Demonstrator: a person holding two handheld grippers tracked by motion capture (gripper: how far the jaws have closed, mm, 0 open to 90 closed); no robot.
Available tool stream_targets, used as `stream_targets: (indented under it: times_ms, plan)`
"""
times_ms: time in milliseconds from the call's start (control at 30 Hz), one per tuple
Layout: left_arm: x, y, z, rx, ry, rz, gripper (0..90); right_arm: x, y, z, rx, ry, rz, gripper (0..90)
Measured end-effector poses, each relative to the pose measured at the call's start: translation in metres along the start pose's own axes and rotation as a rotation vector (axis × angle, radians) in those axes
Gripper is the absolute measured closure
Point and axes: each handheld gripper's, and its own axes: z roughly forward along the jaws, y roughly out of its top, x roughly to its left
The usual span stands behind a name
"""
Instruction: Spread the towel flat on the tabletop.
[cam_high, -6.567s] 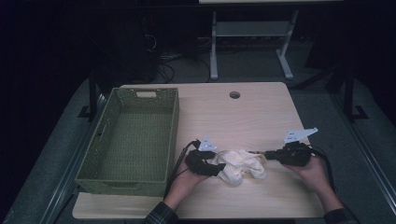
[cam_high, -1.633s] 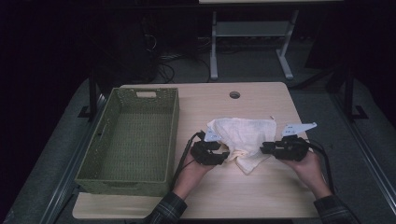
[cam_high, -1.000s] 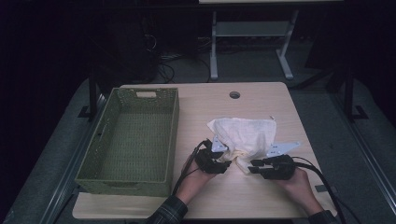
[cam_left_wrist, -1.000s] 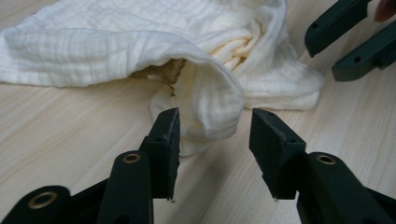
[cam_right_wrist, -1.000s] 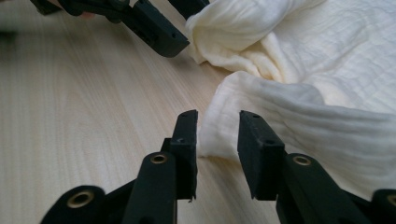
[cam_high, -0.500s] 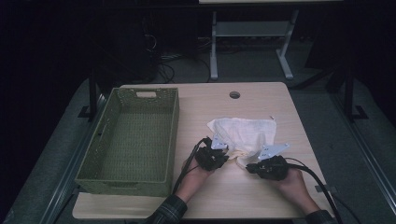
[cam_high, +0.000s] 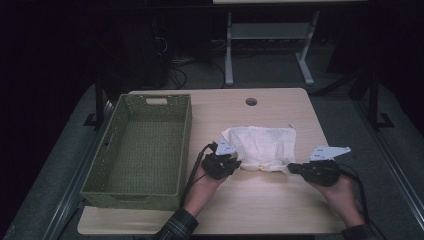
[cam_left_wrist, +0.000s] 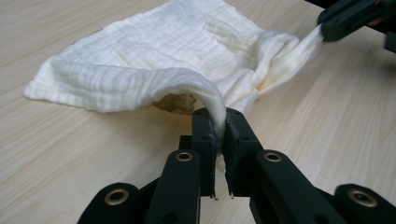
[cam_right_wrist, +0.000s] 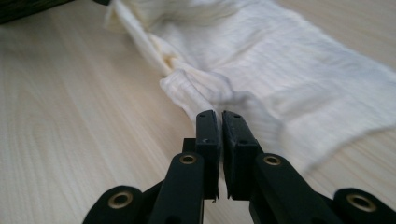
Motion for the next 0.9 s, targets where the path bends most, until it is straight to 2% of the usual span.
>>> stream_targets:
  times_ms: [200, 333, 400, 467, 500, 533, 567, 667, 700, 767, 800, 833, 867, 900]
  plan:
    - [0.004, -0.001, -0.004, 0.004, 0.049, -0.042, 83.9, -0.022, -0.014, -0.028, -0.036, -0.073, 0.055, 85.8]
    - [0.008, -0.003, -0.002, 0.052, 0.082, -0.065, 83.9, -0.032, -0.024, -0.04, -0.03, -0.117, 0.08, 86.0]
    - [0.008, -0.005, 0.002, 0.076, 0.079, -0.075, 83.7, -0.036, -0.027, -0.041, -0.023, -0.116, 0.092, 86.0]
    - [0.008, -0.007, 0.005, 0.1, 0.108, -0.054, 80.3, -0.037, -0.029, -0.039, 0.001, -0.112, 0.089, 85.8]
    - [0.008, -0.007, 0.005, 0.1, 0.108, -0.054, 77.2, -0.037, -0.029, -0.039, 0.001, -0.112, 0.089, 85.8]
    - [0.007, -0.007, 0.005, 0.097, 0.124, -0.048, 75.4, -0.037, -0.029, -0.034, 0.03, -0.108, 0.085, 84.9]
    - [0.007, -0.007, 0.005, 0.097, 0.124, -0.048, 73.9, -0.037, -0.03, -0.032, 0.034, -0.111, 0.086, 84.5]
    - [0.005, -0.004, -0.002, 0.059, 0.143, -0.042, 67.6, -0.037, -0.03, -0.03, 0.047, -0.11, 0.094, 76.0]
    - [0.005, -0.004, -0.002, 0.059, 0.143, -0.042, 66.9, -0.037, -0.03, -0.03, 0.047, -0.11, 0.094, 76.0]
    - [-0.004, 0.0, -0.009, 0.037, 0.133, -0.01, 66.8, -0.038, -0.03, -0.032, 0.039, -0.125, 0.095, 72.8]
    - [-0.007, 0.001, -0.011, 0.04, 0.125, 0.011, 66.8, -0.038, -0.03, -0.033, 0.034, -0.127, 0.096, 72.7]
    - [-0.007, 0.001, -0.011, 0.04, 0.125, 0.011, 67.1, -0.037, -0.029, -0.035, 0.028, -0.132, 0.093, 72.6]
    - [-0.013, 0.001, -0.013, 0.042, 0.101, 0.037, 67.7, -0.037, -0.029, -0.035, 0.019, -0.131, 0.091, 72.6]
    - [-0.013, 0.001, -0.013, 0.042, 0.101, 0.037, 68.9, -0.037, -0.029, -0.035, 0.019, -0.131, 0.091, 72.6]
